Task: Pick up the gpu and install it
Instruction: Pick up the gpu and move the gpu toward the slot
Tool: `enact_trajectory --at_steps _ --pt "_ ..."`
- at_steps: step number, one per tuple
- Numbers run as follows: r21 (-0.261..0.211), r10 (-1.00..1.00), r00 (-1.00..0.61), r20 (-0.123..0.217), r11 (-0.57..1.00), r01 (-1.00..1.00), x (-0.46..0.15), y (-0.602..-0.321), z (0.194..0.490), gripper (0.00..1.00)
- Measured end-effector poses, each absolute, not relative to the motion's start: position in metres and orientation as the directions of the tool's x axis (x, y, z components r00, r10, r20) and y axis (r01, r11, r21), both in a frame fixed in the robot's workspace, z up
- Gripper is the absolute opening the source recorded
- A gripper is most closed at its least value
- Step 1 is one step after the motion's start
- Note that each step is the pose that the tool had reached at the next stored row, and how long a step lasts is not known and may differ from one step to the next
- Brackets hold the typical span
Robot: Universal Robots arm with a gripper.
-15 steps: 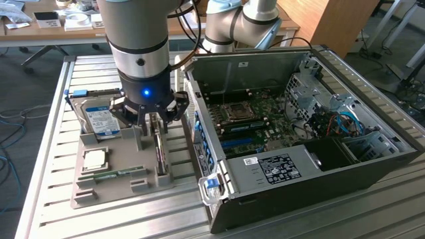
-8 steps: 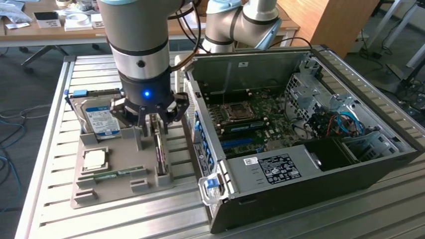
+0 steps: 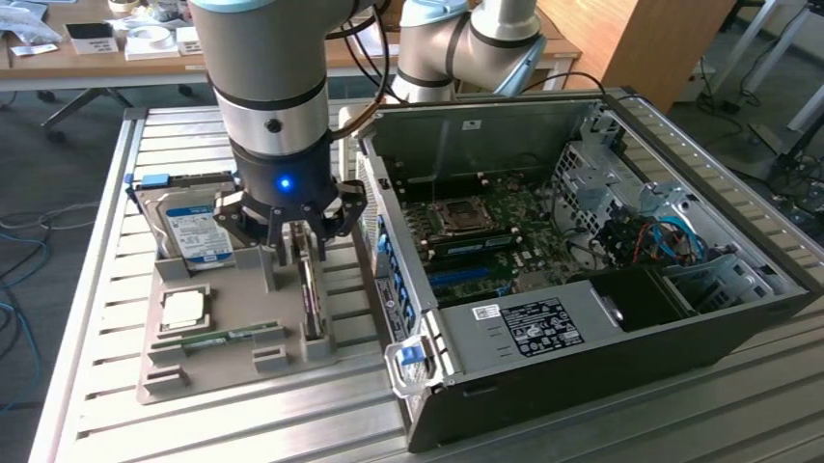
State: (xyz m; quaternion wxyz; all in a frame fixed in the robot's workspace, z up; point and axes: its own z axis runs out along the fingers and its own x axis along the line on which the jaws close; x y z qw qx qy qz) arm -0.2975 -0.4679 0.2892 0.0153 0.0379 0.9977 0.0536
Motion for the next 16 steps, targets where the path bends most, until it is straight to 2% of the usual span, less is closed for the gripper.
enact_trajectory --at_steps 16 --pt "0.106 0.077 -0.997 -0.027 0.992 0.074 -0.2975 -0.4679 0.2794 0.47"
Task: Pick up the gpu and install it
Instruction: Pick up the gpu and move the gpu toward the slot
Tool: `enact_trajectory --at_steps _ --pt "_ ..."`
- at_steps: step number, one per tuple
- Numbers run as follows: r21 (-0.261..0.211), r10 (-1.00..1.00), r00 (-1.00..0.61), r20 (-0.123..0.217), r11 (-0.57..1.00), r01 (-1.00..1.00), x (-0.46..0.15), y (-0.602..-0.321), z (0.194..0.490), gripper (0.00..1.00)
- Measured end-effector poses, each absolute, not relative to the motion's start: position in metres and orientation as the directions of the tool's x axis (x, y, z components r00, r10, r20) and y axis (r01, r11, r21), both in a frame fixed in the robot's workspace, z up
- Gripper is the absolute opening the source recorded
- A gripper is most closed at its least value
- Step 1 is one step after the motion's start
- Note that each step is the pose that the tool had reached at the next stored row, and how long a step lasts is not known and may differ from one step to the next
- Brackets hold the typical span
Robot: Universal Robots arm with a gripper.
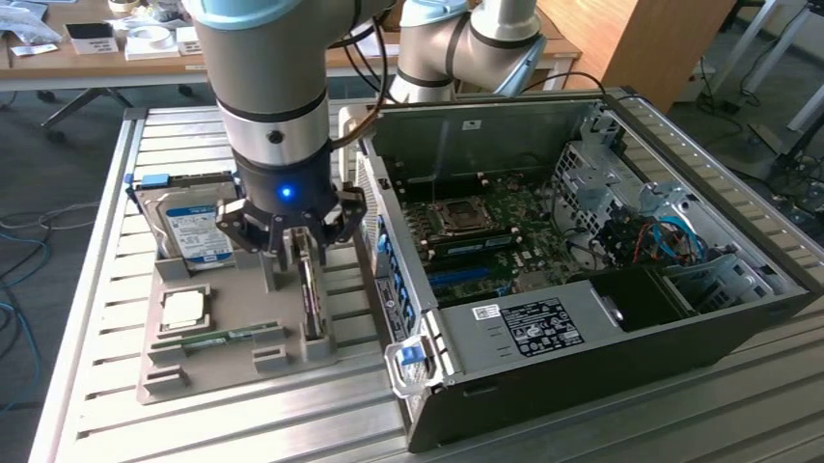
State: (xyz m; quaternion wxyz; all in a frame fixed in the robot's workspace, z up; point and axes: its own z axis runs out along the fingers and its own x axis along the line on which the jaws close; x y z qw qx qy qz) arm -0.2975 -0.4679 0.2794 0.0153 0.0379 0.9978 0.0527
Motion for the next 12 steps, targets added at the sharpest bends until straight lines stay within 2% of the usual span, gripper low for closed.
enact_trajectory --at_steps 12 --pt "0.104 0.077 -0.997 -0.027 0.992 0.074 -0.2975 -0.4679 0.2731 0.47"
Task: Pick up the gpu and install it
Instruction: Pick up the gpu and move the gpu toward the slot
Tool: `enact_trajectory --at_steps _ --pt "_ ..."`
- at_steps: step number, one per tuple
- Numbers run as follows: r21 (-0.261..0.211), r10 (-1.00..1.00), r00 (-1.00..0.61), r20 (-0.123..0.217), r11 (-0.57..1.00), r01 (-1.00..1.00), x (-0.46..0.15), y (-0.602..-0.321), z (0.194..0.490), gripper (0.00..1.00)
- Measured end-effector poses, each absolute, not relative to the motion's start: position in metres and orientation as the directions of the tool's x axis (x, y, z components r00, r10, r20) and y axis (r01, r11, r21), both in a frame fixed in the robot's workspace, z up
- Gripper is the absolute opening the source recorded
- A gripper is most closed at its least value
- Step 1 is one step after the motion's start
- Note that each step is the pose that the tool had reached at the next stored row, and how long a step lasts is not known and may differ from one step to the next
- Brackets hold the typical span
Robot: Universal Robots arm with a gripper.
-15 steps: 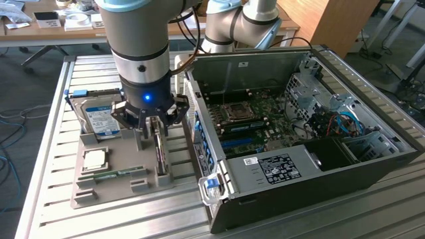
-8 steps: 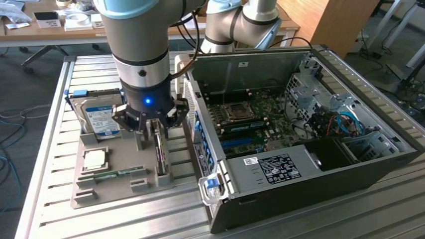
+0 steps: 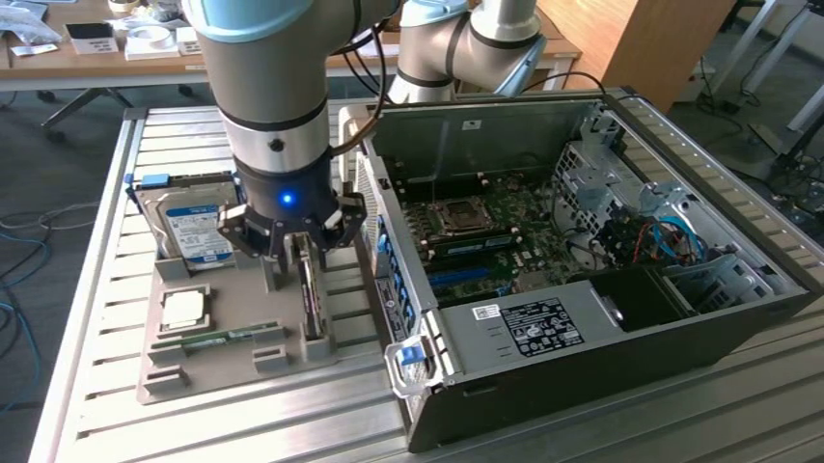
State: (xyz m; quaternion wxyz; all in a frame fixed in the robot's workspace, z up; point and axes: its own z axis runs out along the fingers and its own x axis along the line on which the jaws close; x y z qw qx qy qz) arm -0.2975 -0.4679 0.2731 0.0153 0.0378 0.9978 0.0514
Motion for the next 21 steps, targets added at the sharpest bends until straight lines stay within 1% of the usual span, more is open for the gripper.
enact_trajectory --at_steps 21 --pt "0.104 0.077 -0.997 -0.027 0.992 0.074 -0.2975 -0.4679 0.2641 0.47"
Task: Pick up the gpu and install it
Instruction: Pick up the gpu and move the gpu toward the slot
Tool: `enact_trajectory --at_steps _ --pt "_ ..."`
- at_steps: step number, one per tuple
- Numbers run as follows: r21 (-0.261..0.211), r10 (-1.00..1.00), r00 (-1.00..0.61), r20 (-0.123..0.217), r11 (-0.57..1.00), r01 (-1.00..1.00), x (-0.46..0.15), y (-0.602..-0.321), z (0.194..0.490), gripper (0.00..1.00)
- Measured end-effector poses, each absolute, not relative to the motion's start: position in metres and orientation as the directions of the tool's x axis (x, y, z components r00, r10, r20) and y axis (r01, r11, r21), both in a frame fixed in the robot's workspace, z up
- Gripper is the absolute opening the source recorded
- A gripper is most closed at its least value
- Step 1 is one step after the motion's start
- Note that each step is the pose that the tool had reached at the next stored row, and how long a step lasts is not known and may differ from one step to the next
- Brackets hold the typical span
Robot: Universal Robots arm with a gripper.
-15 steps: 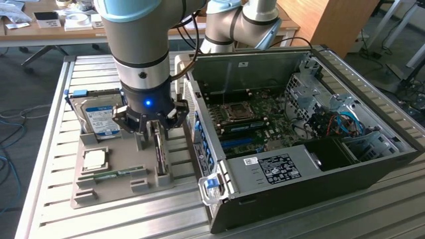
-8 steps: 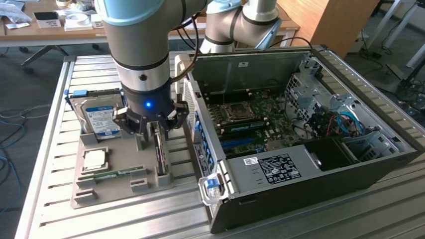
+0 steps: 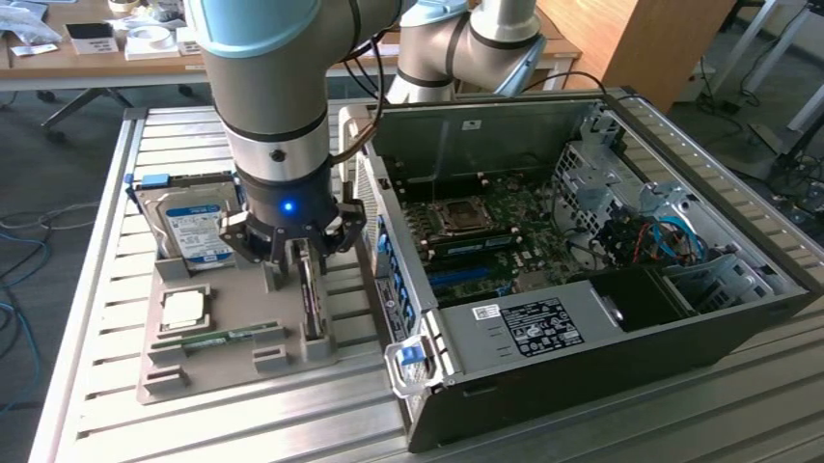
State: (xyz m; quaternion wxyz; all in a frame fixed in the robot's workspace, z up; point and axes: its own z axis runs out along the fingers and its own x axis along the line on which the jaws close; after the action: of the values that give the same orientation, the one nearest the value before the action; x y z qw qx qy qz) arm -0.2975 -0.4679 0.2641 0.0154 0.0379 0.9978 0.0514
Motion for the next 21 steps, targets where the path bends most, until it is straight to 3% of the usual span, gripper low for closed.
enact_trajectory --at_steps 21 --pt "0.104 0.077 -0.997 -0.027 0.992 0.074 -0.2975 -0.4679 0.2581 0.47"
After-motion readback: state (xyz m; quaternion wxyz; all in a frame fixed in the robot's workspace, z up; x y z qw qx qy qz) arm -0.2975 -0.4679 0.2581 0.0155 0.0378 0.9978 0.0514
